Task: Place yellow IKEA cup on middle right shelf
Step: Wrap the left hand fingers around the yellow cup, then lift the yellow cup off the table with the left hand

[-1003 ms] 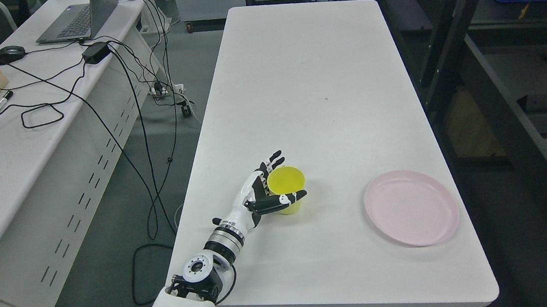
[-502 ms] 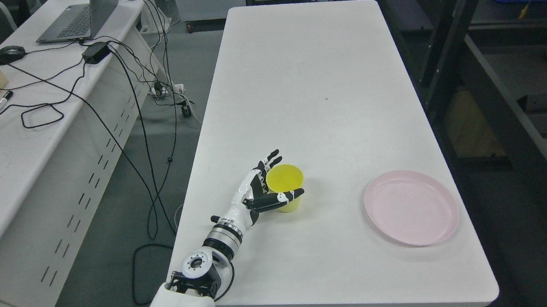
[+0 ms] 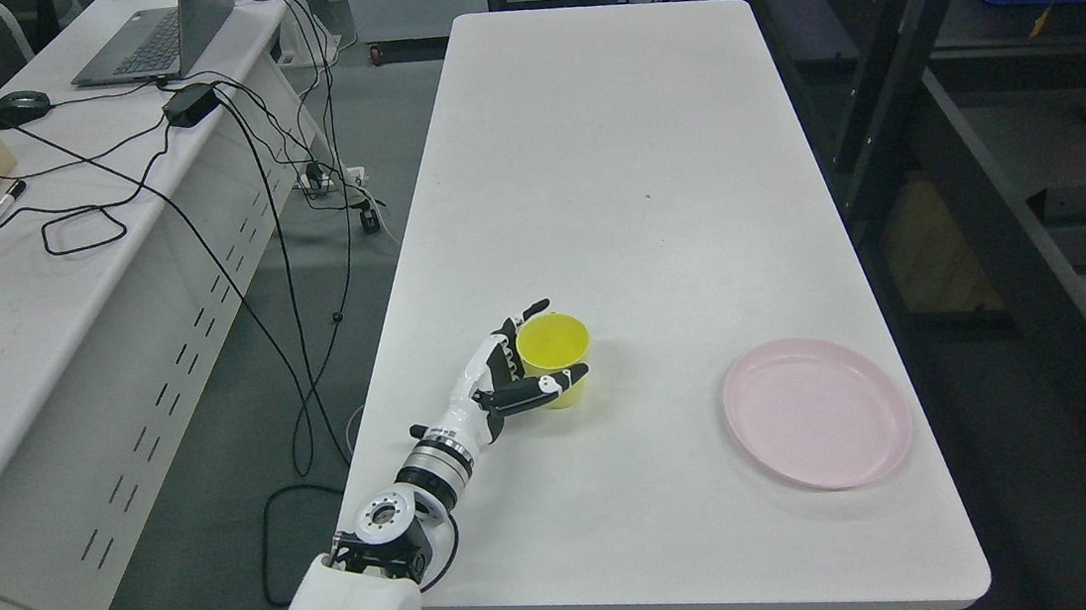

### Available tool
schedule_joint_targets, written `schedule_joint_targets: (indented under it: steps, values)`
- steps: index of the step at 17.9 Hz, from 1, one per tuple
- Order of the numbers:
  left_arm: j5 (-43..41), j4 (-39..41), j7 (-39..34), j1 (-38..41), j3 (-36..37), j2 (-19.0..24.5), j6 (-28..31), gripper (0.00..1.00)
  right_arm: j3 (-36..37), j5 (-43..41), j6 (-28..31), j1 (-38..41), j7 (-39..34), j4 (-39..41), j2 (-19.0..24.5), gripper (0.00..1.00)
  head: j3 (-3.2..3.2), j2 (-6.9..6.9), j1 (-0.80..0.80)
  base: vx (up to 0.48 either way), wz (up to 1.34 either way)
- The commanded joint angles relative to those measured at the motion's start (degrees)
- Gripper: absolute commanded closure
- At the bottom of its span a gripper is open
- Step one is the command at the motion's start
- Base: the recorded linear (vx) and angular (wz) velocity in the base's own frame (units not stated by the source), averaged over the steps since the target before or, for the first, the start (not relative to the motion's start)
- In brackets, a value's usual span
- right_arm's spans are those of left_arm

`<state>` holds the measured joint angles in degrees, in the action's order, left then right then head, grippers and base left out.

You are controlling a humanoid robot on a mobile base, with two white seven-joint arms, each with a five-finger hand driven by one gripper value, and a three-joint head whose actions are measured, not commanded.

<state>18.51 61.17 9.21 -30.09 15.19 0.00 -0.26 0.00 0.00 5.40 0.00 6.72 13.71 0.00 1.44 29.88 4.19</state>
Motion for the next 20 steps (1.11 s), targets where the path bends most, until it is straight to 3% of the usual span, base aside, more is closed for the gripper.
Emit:
schedule_joint_targets:
  steps: [1, 5, 8, 12, 20]
  values:
    - [0.13, -2.55, 0.11, -0.41, -4.37, 1.00, -1.57, 0.42, -0.97, -1.41, -0.04, 0.79, -0.04, 0.08, -1.00, 0.01, 0.00, 0.00, 0.00, 0.000, 0.00]
    - [0.39, -1.94, 0.11, 0.03, -7.18, 1.00, -8.43, 0.75, -0.97, -1.41, -0.04, 0.79, -0.04, 0.00, -1.00, 0.01, 0.00, 0.00, 0.00, 0.000, 0.00]
    - [0.48, 3.58, 0.11, 3.45, -9.21, 1.00, -11.69, 0.97, -0.97, -1.41, -0.04, 0.79, -0.04, 0.00, -1.00, 0.01, 0.00, 0.00, 0.00, 0.000, 0.00]
    - [0.48, 15.45, 0.02, 10.92, -9.39, 1.00, -12.48, 1.00, -0.97, -1.41, -0.04, 0.79, -0.04, 0.00, -1.00, 0.01, 0.00, 0.00, 0.00, 0.000, 0.00]
    - [0.48, 20.30, 0.11, 15.06, -10.18, 1.00, -13.54, 1.00, -0.97, -1.41, -0.04, 0.79, -0.04, 0.00, -1.00, 0.01, 0.00, 0.00, 0.00, -0.005, 0.00]
